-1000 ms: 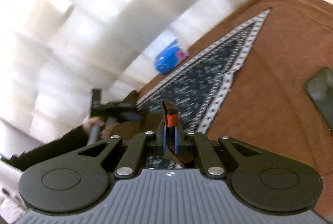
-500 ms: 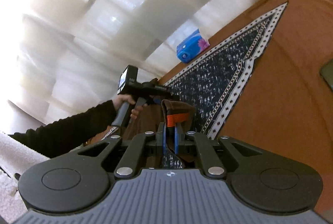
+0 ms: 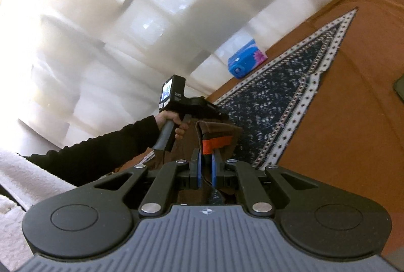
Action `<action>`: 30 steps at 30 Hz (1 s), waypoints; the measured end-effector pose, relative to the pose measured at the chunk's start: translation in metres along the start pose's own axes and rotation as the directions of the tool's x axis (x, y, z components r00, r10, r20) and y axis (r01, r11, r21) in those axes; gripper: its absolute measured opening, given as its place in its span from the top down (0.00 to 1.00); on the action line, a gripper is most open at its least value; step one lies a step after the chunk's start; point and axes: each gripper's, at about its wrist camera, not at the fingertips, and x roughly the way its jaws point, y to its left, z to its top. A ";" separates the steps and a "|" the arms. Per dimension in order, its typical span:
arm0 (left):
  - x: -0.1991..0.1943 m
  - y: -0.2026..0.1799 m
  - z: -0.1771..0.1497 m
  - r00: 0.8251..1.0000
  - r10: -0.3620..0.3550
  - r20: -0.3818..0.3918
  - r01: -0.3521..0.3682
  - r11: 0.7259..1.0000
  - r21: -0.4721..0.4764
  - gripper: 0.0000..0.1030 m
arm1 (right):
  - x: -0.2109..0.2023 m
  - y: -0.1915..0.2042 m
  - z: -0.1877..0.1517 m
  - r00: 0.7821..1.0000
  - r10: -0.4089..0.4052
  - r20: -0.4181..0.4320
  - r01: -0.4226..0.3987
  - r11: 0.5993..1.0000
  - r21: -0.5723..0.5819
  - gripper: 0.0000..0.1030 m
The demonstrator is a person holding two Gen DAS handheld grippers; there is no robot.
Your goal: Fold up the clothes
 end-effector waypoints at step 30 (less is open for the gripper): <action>-0.029 0.221 -0.099 0.969 -0.222 0.110 0.238 0.958 -0.159 0.79 | 0.243 0.142 -0.183 0.860 0.016 -0.509 -0.094 0.987 -0.128 0.91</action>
